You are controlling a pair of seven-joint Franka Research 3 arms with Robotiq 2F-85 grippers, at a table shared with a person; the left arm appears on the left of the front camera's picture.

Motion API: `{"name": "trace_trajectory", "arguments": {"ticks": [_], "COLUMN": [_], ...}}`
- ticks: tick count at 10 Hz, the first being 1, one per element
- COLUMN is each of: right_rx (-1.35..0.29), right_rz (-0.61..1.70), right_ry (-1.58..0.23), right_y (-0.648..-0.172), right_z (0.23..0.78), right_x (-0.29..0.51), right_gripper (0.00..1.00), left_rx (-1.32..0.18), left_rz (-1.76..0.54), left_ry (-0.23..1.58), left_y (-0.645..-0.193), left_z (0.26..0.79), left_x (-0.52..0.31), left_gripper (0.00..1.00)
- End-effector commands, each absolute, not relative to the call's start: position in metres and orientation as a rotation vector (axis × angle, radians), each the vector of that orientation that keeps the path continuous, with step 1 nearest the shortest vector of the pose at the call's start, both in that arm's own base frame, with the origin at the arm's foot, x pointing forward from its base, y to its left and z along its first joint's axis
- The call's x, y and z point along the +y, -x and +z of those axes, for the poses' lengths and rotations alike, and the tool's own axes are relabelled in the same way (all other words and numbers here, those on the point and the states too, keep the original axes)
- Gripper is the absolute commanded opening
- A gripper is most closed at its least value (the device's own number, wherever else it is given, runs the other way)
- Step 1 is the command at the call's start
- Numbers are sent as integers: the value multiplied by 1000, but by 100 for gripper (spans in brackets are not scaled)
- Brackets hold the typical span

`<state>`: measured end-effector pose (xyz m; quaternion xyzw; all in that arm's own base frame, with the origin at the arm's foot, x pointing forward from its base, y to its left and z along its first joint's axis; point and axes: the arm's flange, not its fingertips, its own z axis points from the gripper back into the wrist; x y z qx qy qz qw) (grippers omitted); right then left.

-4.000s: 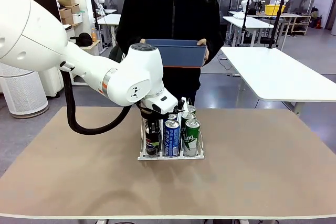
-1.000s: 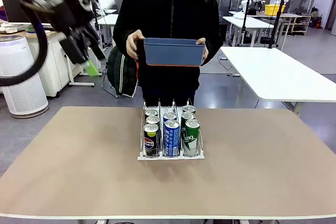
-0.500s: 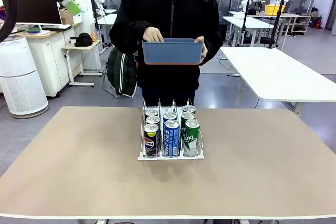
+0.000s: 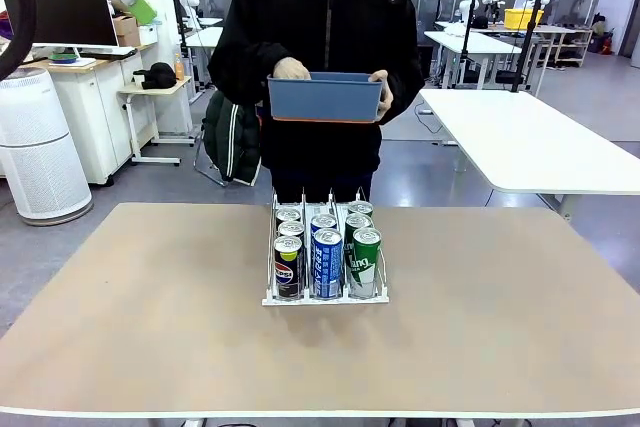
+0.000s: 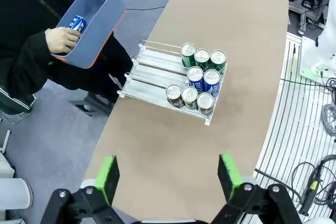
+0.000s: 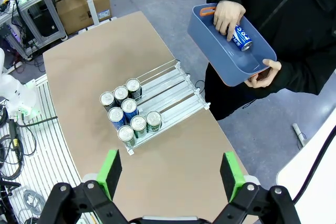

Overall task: Fill the beverage cans into the dispenser.
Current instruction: Pick up the Ionic drink handed by the human.

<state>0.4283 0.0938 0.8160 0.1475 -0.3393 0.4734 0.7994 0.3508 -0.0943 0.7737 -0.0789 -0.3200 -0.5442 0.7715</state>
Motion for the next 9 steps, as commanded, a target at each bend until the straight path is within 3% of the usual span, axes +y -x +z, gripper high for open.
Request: {"name": "trace_trajectory", "arguments": {"ticks": [1, 9], "right_rx": [-730, -730], "right_rz": [1008, 1008], "right_ry": [-327, -327], "right_y": [-428, -428], "right_z": [816, 816], "right_x": [94, 94], "right_gripper": [100, 100], "left_rx": [-692, -693], "left_rz": [-1063, -869], "left_ry": [291, 283], "left_y": [-359, -375], "left_z": [764, 805], "left_x": [-106, -112], "left_gripper": [100, 100]}}
